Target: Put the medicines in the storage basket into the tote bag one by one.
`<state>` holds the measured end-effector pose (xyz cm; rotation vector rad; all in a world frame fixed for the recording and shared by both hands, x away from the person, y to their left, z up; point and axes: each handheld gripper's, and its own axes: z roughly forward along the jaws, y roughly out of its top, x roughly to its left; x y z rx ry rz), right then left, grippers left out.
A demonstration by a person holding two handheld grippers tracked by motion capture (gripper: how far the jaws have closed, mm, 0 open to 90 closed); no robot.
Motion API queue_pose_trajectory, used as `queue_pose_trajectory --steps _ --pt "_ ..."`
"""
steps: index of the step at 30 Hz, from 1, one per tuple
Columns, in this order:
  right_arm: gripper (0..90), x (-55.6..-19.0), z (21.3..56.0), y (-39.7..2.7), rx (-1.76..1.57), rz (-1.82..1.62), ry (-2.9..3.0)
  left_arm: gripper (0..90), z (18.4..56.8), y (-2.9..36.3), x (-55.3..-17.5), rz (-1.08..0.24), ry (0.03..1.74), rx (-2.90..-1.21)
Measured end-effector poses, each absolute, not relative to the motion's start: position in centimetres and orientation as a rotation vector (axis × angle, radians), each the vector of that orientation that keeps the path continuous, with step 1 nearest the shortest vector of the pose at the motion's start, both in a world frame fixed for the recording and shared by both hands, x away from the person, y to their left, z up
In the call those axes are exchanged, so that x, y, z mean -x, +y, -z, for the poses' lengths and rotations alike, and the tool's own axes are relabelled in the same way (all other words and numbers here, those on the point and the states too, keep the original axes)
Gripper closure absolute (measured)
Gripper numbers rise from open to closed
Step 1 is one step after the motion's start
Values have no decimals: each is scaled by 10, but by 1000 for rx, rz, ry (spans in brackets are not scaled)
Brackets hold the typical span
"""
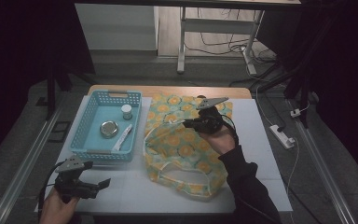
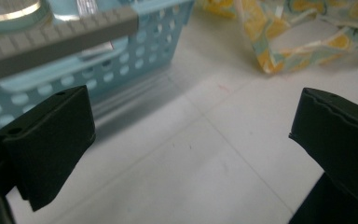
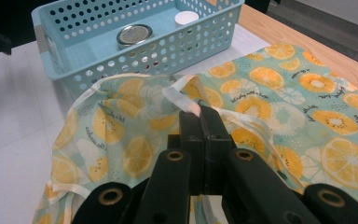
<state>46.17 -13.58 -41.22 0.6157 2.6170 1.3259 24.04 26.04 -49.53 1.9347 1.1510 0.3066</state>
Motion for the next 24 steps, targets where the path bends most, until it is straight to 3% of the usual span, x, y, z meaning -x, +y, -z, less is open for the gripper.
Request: queue_pose_trajectory --steps 24 --pt "900 -462 411 -139 -631 -1346 2612 0 476 267 -299 -327 1194 -1914"
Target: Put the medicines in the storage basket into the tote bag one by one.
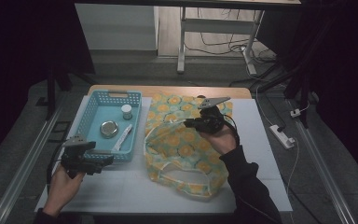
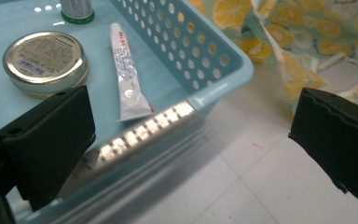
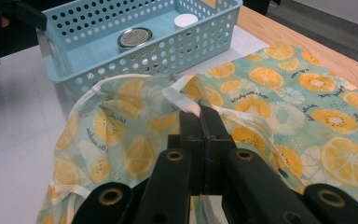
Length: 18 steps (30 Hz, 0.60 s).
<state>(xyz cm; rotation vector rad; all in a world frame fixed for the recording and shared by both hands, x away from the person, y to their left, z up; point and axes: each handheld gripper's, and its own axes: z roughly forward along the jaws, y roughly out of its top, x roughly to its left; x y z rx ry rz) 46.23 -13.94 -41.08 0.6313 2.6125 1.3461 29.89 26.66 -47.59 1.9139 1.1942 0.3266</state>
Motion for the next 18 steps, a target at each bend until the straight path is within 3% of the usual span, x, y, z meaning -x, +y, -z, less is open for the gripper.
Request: queue_pose_trajectory --steps 18 --pt "900 -462 410 -141 -639 -1352 2603 0 466 276 -352 -307 1241 -1937"
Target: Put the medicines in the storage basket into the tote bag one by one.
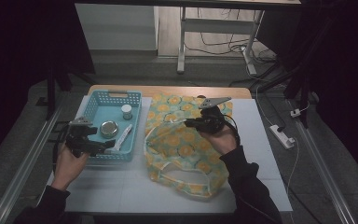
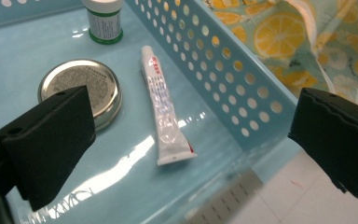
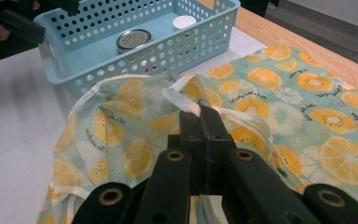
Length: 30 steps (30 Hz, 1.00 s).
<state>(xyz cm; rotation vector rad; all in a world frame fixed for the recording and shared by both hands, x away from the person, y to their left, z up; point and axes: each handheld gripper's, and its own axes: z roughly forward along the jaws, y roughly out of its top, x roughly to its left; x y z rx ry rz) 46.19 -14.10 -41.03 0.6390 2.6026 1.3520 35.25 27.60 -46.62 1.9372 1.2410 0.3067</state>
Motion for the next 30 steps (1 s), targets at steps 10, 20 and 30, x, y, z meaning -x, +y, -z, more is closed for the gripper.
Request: queue_pose_trajectory --steps 10,20,30 --pt "900 -461 410 -140 -637 -1351 2601 0 466 283 -381 -319 1300 -1968" --pt "900 -461 410 -141 -635 -1356 2606 0 470 284 -417 -258 1343 -1978" --pt "900 -460 408 -141 -630 -1367 2601 0 483 280 -449 -243 1422 -2040"
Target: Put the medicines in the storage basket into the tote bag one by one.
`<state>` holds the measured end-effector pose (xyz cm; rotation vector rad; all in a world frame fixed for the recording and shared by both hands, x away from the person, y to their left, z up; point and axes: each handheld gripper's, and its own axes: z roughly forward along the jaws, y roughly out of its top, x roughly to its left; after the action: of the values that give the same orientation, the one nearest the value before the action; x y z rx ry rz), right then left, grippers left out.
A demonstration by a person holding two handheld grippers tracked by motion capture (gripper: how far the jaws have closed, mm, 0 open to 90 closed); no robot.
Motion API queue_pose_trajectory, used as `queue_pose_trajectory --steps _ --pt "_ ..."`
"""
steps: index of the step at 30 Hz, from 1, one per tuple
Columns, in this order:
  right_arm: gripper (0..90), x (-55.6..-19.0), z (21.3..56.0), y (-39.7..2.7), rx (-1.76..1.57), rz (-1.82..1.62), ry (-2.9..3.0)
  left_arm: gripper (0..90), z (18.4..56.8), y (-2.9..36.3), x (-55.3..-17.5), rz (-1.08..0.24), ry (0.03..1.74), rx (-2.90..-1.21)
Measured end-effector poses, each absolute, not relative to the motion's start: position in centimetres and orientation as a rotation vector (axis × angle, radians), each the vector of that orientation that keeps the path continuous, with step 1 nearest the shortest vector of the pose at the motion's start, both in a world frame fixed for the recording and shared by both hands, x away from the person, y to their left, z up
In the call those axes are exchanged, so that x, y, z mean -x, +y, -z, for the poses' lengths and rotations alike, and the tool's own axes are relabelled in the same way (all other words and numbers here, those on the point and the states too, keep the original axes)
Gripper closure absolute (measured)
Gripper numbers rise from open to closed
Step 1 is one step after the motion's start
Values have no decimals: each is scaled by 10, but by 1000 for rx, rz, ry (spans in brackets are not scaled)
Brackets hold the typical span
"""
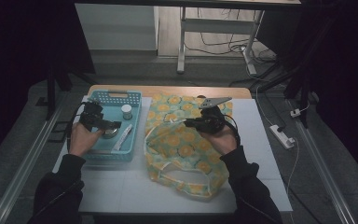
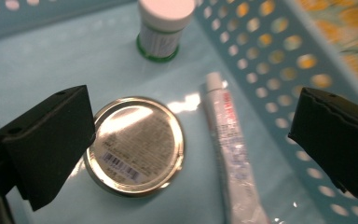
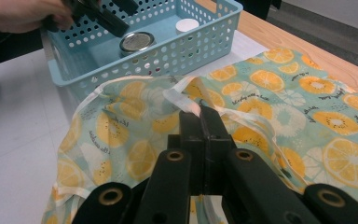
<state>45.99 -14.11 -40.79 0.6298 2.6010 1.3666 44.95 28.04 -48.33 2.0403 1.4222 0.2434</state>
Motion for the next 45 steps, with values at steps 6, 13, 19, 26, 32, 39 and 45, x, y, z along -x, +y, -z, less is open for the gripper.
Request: queue_pose_trajectory --steps 6,13,19,26,32,39,45 --pt "900 -461 409 -143 -640 -1361 2603 0 496 279 -464 -231 1504 -2110" --pt "900 -460 409 -141 -629 -1363 2604 0 506 279 -475 -203 1575 -2174" --pt "900 -462 410 -142 -636 -1363 2604 0 516 279 -482 -144 1647 -2218" --pt "900 -461 409 -142 -633 -1367 2602 107 517 279 -483 -123 1683 -2240" --pt "900 -462 409 -143 -636 -1367 2596 195 515 282 -482 -91 1697 -2205" --pt "900 -462 409 -144 -639 -1372 2588 201 507 282 -480 -136 1703 -2176" --pt "900 -463 409 -145 -640 -1375 2581 202 495 282 -476 -169 1654 -2148"
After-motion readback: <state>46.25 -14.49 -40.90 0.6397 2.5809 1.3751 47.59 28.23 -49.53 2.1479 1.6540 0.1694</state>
